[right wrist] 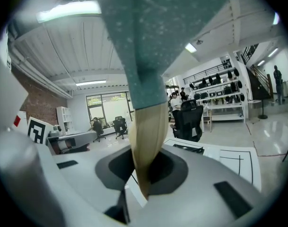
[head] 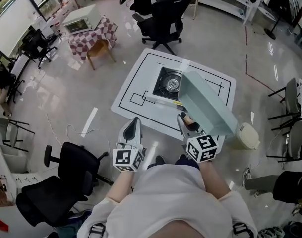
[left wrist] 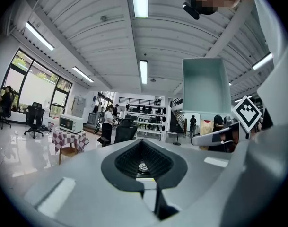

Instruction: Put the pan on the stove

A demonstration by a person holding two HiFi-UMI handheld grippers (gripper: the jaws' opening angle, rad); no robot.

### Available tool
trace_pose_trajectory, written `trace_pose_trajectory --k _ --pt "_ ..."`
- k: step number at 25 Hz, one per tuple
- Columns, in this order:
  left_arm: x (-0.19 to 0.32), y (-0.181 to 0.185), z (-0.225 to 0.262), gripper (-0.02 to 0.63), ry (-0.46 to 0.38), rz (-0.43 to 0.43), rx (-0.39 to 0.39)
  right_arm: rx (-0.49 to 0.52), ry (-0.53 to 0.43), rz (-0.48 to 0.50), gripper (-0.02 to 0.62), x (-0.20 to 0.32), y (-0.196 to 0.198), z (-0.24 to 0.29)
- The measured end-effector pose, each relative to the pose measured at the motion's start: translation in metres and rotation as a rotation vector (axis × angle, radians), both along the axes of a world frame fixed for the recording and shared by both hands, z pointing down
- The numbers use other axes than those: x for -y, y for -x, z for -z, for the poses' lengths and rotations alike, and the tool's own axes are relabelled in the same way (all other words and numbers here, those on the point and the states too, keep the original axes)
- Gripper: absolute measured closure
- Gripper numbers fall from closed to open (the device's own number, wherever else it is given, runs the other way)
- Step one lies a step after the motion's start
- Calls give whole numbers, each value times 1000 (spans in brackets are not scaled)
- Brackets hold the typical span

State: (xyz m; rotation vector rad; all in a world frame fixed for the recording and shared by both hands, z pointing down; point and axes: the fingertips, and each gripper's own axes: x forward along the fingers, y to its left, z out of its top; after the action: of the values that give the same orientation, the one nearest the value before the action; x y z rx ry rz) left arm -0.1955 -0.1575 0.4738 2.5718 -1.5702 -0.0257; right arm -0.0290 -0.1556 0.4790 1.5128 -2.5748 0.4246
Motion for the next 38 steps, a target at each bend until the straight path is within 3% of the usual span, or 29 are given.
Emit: trace_pose_trajectory --k 10,16,23,29,34,38 --pt "41 -8 -17 595 70 66 -19 33 131 146 535 50 5 -36" --pt "54 -23 -28 595 106 92 -29 100 242 301 535 62 11 -64" --pt "62 -27 -39 595 144 116 -29 222 390 443 535 66 17 -88" --pt "69 -28 -44 595 159 126 -21 397 497 518 535 68 28 -101" --pt "74 -23 -47 595 169 140 -15 538 581 553 535 74 35 -109" --pt "76 -19 -53 595 185 151 -13 563 609 547 534 83 35 -116"
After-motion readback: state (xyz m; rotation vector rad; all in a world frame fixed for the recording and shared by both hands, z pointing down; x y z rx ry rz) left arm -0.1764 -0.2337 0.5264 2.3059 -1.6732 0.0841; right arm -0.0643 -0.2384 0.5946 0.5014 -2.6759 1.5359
